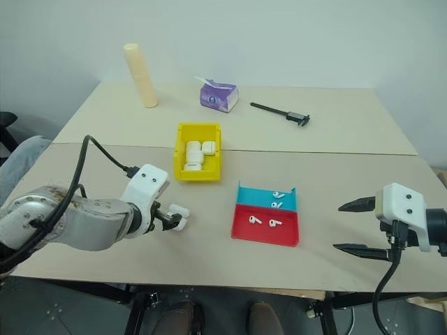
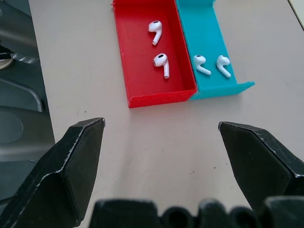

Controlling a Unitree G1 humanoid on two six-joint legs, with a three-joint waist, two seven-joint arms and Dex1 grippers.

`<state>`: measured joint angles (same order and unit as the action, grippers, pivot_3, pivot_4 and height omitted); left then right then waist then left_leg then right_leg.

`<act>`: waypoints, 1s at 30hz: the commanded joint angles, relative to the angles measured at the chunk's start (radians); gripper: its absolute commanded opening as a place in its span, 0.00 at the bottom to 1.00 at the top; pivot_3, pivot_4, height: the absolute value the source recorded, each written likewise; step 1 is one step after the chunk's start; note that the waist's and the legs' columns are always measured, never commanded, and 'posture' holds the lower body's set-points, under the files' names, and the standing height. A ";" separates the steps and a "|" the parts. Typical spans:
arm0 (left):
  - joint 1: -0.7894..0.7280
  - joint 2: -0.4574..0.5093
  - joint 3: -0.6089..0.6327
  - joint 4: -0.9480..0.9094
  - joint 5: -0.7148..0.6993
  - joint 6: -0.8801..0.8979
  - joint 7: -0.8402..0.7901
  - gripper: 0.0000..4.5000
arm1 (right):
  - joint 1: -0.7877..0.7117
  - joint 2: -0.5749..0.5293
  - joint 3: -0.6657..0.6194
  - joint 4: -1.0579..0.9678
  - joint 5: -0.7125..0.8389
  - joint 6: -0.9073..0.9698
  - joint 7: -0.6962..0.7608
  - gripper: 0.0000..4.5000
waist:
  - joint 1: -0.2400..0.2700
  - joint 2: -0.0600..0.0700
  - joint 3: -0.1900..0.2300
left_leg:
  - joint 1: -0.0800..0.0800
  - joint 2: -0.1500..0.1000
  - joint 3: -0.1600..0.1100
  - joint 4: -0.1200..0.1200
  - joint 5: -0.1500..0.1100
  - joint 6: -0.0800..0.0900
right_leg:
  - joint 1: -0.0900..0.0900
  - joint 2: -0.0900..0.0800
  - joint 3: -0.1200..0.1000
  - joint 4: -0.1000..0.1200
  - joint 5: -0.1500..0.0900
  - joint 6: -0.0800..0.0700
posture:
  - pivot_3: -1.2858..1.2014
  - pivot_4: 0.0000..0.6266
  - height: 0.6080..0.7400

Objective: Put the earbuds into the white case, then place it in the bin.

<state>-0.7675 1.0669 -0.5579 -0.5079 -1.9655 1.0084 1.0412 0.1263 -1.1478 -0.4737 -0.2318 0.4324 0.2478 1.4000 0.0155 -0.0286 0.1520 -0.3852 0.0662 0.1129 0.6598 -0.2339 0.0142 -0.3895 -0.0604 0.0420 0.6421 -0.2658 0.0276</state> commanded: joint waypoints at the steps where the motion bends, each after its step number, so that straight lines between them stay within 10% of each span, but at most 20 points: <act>1: -0.012 -0.016 -0.004 0.012 -0.007 -0.003 0.029 1.00 | 0.001 -0.013 -0.034 -0.024 0.005 0.009 -0.001 0.98 | -0.001 0.000 0.000 | 0.000 0.000 0.000 0.000 0.000 0.000 | 0.000 0.000 0.000 0.000 0.000 0.000 | 0.52 0.24 1.00; 30: 0.011 -0.194 -0.033 0.211 -0.007 0.127 0.087 1.00 | 0.064 0.004 -0.068 -0.088 0.002 0.056 -0.047 0.98 | 0.000 -0.001 0.000 | 0.000 -0.001 -0.001 0.000 0.000 0.000 | 0.000 0.000 -0.001 0.000 0.000 0.000 | 0.52 0.24 1.00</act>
<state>-0.7330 0.8765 -0.5884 -0.2864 -1.9652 1.1221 1.1263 0.1870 -1.1439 -0.4965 -0.3022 0.4315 0.2976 1.3538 0.0150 -0.0291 0.1523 -0.3857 0.0656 0.1122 0.6599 -0.2336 0.0138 -0.3891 -0.0605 0.0414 0.6415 -0.2657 0.0279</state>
